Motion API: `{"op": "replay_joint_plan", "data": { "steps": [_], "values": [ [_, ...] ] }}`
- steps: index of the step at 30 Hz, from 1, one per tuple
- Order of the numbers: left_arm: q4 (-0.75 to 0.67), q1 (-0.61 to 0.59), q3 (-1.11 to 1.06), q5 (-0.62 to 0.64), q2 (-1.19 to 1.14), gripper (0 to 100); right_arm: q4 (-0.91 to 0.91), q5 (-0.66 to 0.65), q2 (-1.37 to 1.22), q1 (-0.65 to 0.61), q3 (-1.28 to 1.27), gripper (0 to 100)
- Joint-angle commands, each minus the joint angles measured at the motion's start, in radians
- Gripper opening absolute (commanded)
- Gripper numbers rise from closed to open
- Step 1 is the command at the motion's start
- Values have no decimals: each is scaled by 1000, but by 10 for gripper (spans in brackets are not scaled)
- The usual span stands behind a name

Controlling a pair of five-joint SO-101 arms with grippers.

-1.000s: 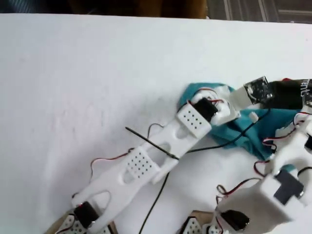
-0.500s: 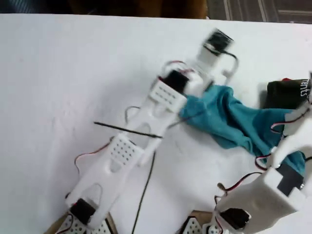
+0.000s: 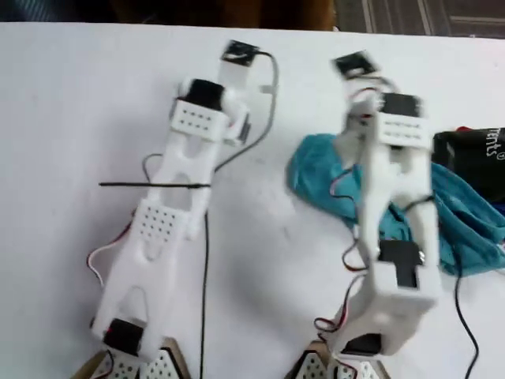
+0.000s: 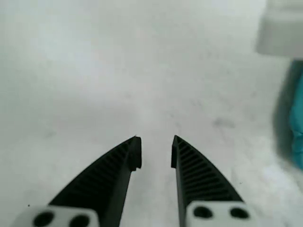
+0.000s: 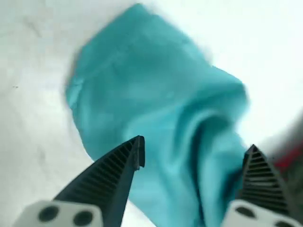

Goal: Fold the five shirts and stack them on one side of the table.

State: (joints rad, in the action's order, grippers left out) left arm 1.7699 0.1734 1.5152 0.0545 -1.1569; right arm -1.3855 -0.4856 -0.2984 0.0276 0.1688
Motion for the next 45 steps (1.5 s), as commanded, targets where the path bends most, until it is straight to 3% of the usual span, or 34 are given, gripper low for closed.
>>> {"op": "replay_joint_plan", "data": {
  "steps": [1,8,10,13,15,18,27,33,42,45],
  "values": [
    [20,-14,-22,8,77,128,54,6,-120,-13,38,323],
    [18,-32,-145,8,77,128,42,3,-372,62,157,311],
    [17,-48,-163,8,75,128,18,3,-438,73,229,235],
    [17,-78,-170,8,75,128,-53,9,-526,76,364,3],
    [17,-97,-171,8,77,128,-107,11,-578,85,463,48],
    [18,-118,-171,8,80,128,-163,12,-627,127,606,24],
    [20,-163,-173,5,84,128,-311,9,-650,389,1003,19],
    [20,-193,-174,6,74,127,-355,11,-656,550,1114,19],
    [20,-209,-222,6,77,83,-318,5,-799,483,1125,22],
    [20,-212,-309,5,84,83,-332,3,-825,461,1128,98]
  ]
}}
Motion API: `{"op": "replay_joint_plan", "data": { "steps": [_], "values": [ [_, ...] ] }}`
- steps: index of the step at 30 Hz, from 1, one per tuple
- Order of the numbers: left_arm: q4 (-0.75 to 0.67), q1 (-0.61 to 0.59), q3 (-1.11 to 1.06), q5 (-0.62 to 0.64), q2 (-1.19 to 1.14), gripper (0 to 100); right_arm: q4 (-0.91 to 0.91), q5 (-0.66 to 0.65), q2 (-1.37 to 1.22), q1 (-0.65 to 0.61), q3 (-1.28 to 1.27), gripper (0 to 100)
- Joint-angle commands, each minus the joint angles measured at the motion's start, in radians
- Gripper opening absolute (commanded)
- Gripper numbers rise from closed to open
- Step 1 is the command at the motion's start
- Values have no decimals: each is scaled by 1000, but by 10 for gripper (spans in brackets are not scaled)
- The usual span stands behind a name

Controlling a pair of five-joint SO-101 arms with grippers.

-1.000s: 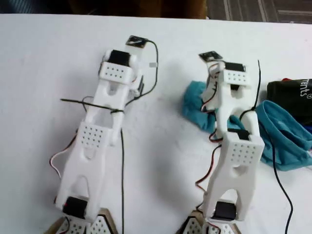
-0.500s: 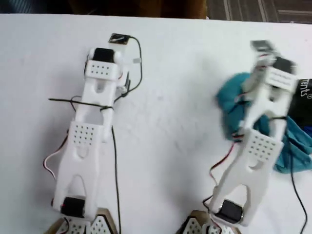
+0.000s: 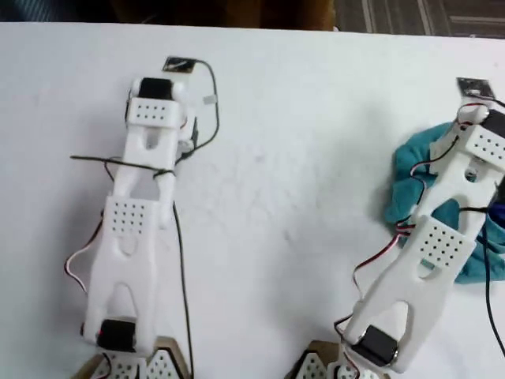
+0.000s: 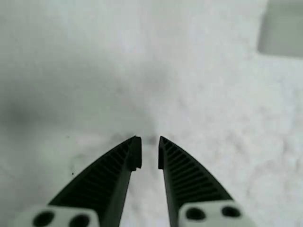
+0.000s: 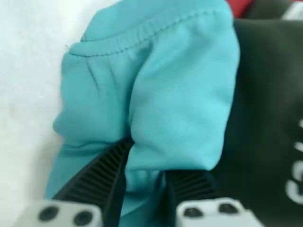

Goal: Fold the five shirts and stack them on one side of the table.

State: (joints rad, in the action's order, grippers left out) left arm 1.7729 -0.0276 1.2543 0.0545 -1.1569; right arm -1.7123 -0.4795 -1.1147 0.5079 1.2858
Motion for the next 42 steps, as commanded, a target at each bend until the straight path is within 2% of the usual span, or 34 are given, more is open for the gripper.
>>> {"op": "replay_joint_plan", "data": {
  "steps": [1,4,6,13,18,20,23,24,26,28,31,35,39,42],
  "values": [
    [17,-15,-74,3,84,81,-10,-3,-7,-22,15,141],
    [17,-41,-134,3,86,80,-24,-3,15,-25,40,261],
    [17,-57,-162,3,86,80,-36,-3,38,-18,78,307],
    [17,-103,-225,3,86,80,-54,-98,171,-5,190,312],
    [17,-109,-255,3,86,79,-54,-101,321,-76,190,310],
    [17,-106,-259,5,86,79,-56,-97,366,-125,189,259],
    [17,-100,-252,6,86,44,-56,-92,410,-219,189,42],
    [17,-97,-251,6,86,21,-56,-86,415,-252,189,1],
    [17,-81,-251,6,86,30,-56,-31,414,-305,189,48],
    [15,-63,-249,6,86,24,-56,29,409,-354,187,11],
    [15,-31,-222,6,86,24,-56,94,384,-420,140,17],
    [15,9,-194,6,86,24,-56,178,314,-489,-55,19],
    [17,37,-209,3,84,24,-50,198,205,-539,-256,19],
    [17,49,-232,3,84,24,-50,199,139,-576,-287,19]
  ]
}}
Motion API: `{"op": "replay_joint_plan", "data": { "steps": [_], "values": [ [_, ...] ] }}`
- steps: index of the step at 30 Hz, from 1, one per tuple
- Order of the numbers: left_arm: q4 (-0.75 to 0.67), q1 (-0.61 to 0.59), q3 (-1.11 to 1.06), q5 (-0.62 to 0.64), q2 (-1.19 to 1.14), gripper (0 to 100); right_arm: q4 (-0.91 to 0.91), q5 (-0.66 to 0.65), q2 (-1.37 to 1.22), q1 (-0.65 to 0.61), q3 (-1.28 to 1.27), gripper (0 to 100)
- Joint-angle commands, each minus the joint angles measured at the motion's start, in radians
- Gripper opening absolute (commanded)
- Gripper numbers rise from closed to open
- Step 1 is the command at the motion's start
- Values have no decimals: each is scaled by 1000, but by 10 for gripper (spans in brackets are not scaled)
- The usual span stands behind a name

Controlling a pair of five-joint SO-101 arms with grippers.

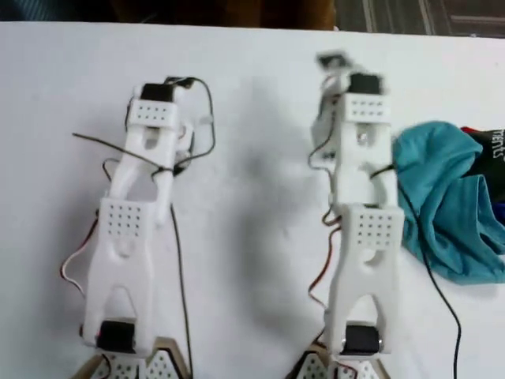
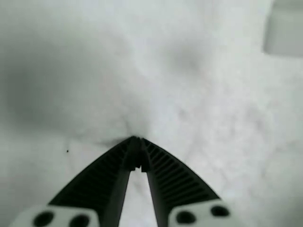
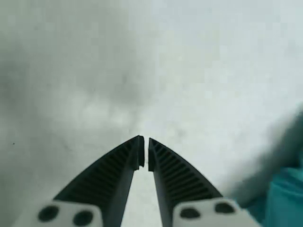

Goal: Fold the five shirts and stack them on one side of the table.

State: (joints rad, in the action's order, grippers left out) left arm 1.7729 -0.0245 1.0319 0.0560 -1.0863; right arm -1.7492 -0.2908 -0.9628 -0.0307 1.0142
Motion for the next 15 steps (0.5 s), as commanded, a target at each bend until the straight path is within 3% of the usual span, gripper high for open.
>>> {"op": "replay_joint_plan", "data": {
  "steps": [1,11,15],
  "values": [
    [17,48,-24,2,14,24,-12,11,-27,-48,-15,19],
    [17,74,-142,0,14,24,74,11,-71,-199,-15,19],
    [18,58,-177,-2,17,24,71,74,-51,-188,-2,19]
  ]
}}
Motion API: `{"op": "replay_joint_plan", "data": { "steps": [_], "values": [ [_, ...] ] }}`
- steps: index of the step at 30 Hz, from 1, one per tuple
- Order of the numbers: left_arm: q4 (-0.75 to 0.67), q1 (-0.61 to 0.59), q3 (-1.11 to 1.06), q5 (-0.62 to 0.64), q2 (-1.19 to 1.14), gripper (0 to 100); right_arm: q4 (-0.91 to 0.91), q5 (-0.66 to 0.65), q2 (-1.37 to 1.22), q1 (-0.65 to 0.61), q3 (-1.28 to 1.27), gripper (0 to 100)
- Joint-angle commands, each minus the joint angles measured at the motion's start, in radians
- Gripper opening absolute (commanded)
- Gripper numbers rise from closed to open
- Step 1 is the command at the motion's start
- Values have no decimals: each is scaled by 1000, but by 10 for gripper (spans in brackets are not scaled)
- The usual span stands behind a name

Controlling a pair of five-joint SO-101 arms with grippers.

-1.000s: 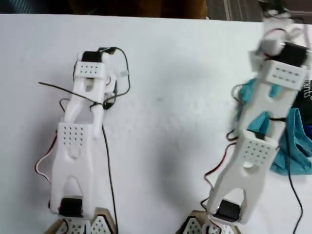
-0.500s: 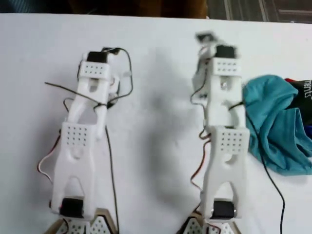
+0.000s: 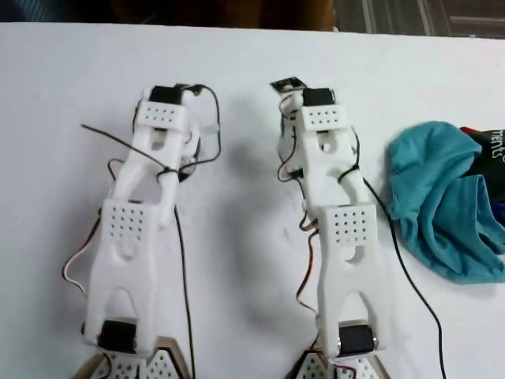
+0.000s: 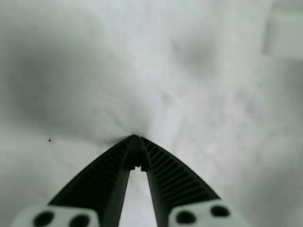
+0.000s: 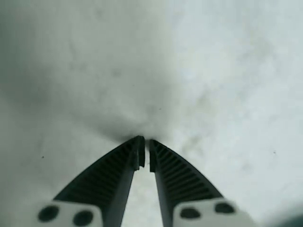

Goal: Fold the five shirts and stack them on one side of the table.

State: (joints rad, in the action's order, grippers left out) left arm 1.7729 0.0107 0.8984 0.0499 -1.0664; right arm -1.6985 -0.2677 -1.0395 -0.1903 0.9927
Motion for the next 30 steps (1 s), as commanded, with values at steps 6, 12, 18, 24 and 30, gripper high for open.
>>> {"op": "replay_joint_plan", "data": {
  "steps": [6,12,18,24,30],
  "values": [
    [15,28,-165,3,117,24,-5,71,56,50,26,19],
    [-21,17,-386,-57,356,24,-25,-11,125,96,23,20],
    [-213,6,-839,-69,703,24,-70,-37,315,159,-35,20],
    [-442,-66,-1311,-104,1096,24,42,-69,595,239,-497,21],
    [-476,-175,-1527,-190,1324,24,475,-167,1164,248,-1390,20]
  ]
}}
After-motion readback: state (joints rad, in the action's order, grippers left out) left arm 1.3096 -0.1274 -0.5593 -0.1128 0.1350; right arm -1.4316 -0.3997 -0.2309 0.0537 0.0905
